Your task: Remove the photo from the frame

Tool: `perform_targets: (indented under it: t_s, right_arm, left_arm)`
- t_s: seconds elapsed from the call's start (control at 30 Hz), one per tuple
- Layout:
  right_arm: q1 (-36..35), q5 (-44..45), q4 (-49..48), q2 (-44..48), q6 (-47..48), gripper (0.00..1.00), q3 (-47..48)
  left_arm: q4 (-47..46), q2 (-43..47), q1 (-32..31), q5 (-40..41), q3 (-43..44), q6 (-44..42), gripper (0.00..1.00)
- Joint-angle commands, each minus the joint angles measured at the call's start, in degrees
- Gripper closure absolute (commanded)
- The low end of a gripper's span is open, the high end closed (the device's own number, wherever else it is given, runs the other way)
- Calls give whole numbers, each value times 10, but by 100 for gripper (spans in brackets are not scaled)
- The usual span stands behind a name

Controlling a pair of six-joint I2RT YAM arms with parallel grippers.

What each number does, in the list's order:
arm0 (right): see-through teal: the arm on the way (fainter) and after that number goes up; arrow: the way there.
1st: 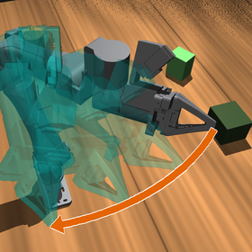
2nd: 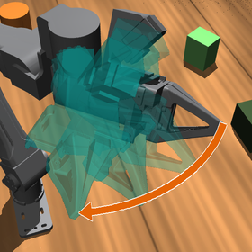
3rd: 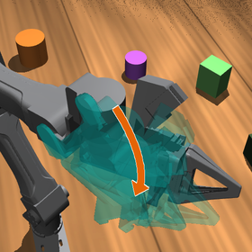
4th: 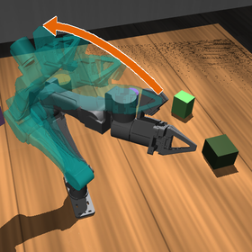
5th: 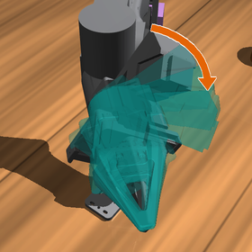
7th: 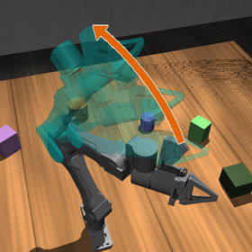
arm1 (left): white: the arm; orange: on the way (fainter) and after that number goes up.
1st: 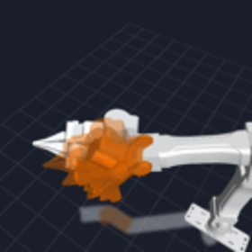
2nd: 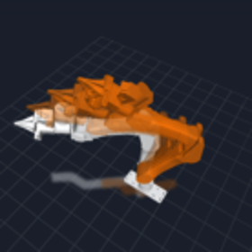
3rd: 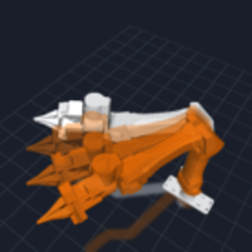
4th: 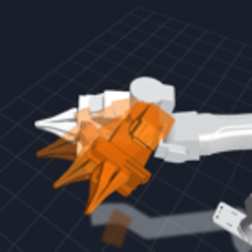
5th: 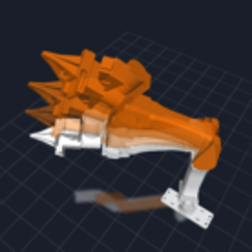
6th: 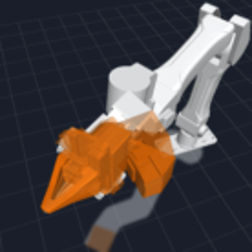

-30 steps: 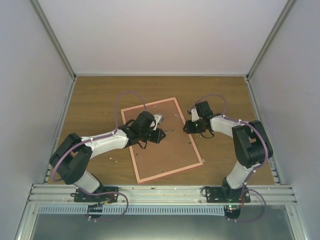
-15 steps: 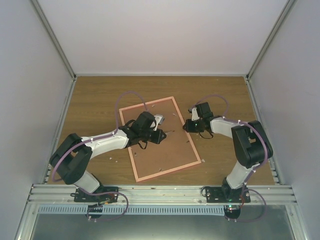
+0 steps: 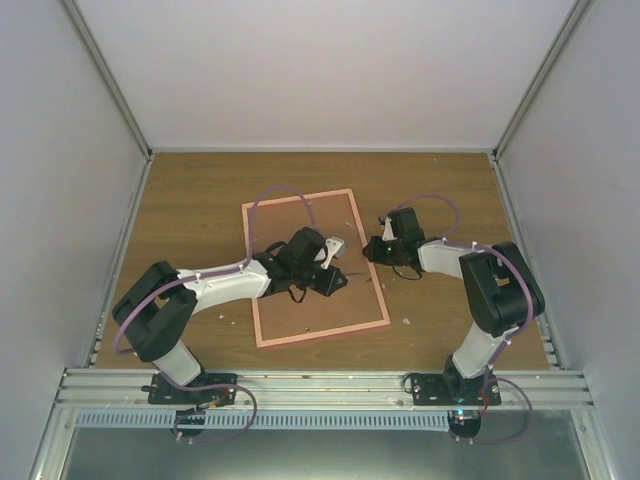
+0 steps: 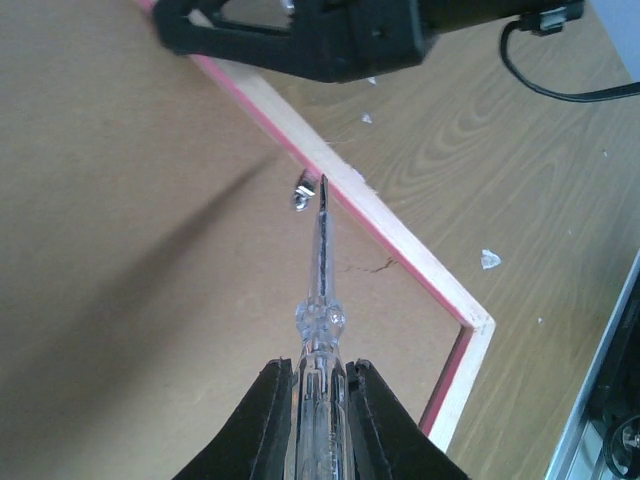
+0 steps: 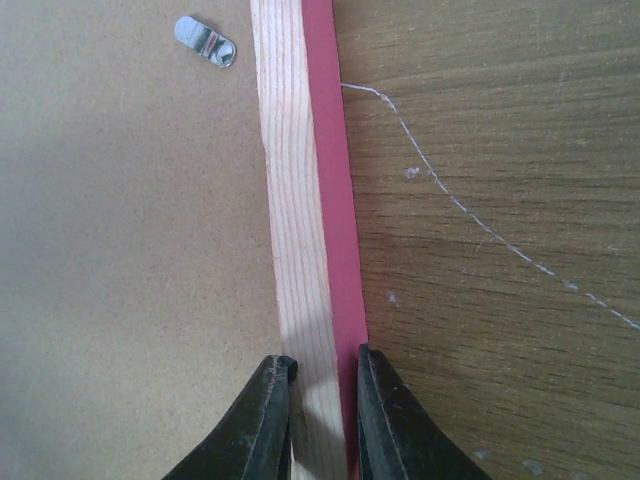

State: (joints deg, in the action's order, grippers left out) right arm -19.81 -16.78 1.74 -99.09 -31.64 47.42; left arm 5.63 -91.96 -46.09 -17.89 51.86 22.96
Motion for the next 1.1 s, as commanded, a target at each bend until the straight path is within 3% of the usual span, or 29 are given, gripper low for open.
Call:
perform_targets:
  t_s: [0.0, 0.63, 1.07]
  right_arm:
    - [-7, -24, -48, 3, -78, 97, -25]
    - [-10, -27, -59, 11, -66, 97, -36]
    - [-10, -32, -61, 7, -62, 97, -35]
  left_arm:
    - [-6, -19, -16, -12, 31, -27, 100]
    - [14, -64, -30, -6, 42, -25, 100]
    - [-4, -76, -30, 57, 43, 5, 100]
